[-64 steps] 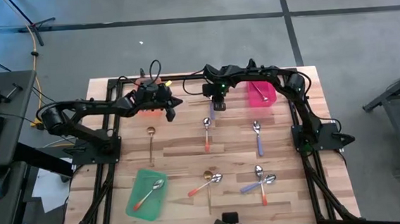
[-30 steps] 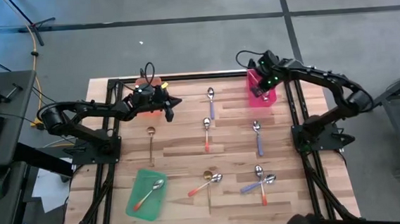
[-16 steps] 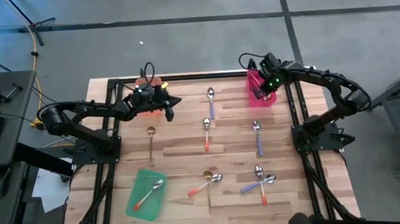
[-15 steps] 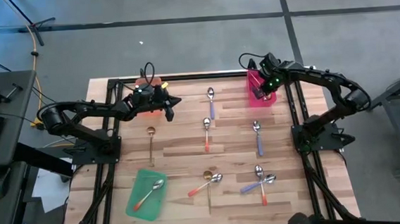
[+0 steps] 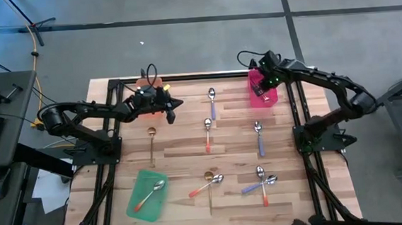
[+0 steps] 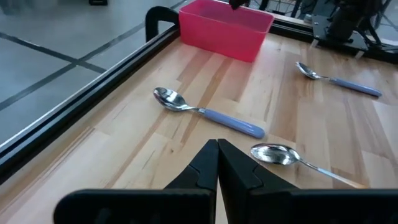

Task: Sort silverware by color (type)
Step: Put the orange spoon into the green bin

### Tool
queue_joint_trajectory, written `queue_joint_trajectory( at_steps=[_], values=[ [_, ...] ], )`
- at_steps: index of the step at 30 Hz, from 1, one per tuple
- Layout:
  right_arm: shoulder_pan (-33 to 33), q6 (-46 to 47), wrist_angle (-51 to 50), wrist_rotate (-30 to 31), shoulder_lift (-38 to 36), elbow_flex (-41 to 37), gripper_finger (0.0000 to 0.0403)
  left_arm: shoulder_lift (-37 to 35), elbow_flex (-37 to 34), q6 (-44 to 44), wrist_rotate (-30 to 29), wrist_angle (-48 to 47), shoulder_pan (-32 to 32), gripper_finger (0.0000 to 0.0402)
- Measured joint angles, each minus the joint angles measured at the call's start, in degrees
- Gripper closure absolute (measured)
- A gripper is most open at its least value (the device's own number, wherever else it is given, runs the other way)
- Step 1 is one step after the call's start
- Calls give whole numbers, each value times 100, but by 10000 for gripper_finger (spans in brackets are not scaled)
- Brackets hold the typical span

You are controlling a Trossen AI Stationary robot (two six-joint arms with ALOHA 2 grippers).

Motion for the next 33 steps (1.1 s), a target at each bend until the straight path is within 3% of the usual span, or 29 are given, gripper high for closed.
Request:
queue_joint_trajectory(
  at_steps=[5, 13, 17, 20, 26, 29, 33],
  values=[
    [856, -189, -208, -107, -504, 14, 298, 0, 0, 5, 0, -58, -273, 402],
    [2868, -7, 298, -329, -524, -15, 375, 0, -2, -137, 2, -392, -1039, 401],
    [3568, -202, 2126, -480, -506, -750, 399, 2, 114, -425, -31, -821, -1686, 394],
    [3872, -91, 4082, -806, -495, -1648, 399, 2, 342, -579, -443, -1280, -2292, 381],
    [4145, 170, 7592, -396, -469, -3055, 401, 27, 972, -973, -1200, -2407, -3364, 349],
    [4232, 126, 8348, -78, -475, -3267, 402, 125, 1304, -1413, -1384, -2889, -3811, 332],
    [4371, 4, 8435, 102, -475, -3254, 402, 426, 1752, -1890, -1759, -3365, -4426, 309]
  ],
)
